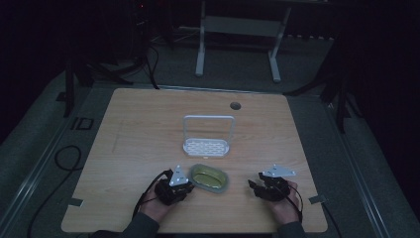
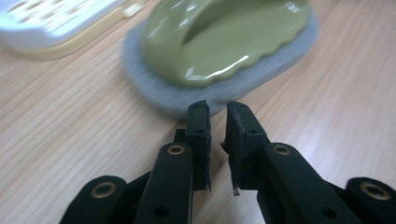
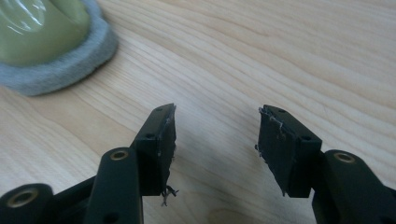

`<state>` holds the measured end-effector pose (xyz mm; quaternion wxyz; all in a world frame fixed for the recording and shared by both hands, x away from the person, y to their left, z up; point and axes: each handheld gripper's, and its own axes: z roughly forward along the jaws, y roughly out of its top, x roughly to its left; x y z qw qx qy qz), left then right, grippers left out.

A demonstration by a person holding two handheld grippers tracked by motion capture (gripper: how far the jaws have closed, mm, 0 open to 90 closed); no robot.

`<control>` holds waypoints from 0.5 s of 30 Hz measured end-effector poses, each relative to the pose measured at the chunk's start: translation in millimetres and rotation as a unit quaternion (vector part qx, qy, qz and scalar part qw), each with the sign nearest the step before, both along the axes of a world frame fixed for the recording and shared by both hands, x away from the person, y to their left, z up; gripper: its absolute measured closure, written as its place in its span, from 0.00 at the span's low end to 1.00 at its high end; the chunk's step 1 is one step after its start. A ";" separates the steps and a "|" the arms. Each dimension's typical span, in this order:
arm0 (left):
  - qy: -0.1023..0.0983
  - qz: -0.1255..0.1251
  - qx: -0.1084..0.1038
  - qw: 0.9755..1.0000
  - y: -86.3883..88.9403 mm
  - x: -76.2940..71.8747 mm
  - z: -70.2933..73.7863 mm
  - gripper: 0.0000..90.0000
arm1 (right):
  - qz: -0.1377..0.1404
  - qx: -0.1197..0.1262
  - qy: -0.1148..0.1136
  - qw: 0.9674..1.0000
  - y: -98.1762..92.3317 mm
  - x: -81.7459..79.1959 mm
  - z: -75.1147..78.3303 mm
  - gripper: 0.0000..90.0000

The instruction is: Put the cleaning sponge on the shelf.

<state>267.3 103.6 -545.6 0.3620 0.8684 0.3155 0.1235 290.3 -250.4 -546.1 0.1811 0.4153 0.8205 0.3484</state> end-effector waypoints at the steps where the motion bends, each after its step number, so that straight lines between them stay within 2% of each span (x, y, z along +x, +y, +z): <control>1: 0.002 0.005 -0.001 1.000 4.1 1.2 -0.2 0.87 | 0.002 0.000 -0.002 1.000 0.6 0.2 1.8 0.51; 3: 0.002 0.014 -0.009 1.000 11.7 3.0 0.4 0.86 | 0.005 0.005 -0.004 1.000 1.0 1.1 5.1 0.51; 6: -0.001 0.022 -0.013 1.000 20.9 5.7 0.8 0.84 | 0.011 0.000 -0.009 1.000 3.0 2.7 9.8 0.52; 11: 0.002 0.041 -0.007 0.999 32.9 10.8 -1.3 0.81 | 0.026 -0.006 -0.010 1.000 9.3 4.1 16.5 0.52; 15: -0.009 0.054 -0.003 0.999 39.3 14.1 -2.2 0.77 | 0.041 -0.021 -0.015 0.999 16.8 4.8 23.2 0.54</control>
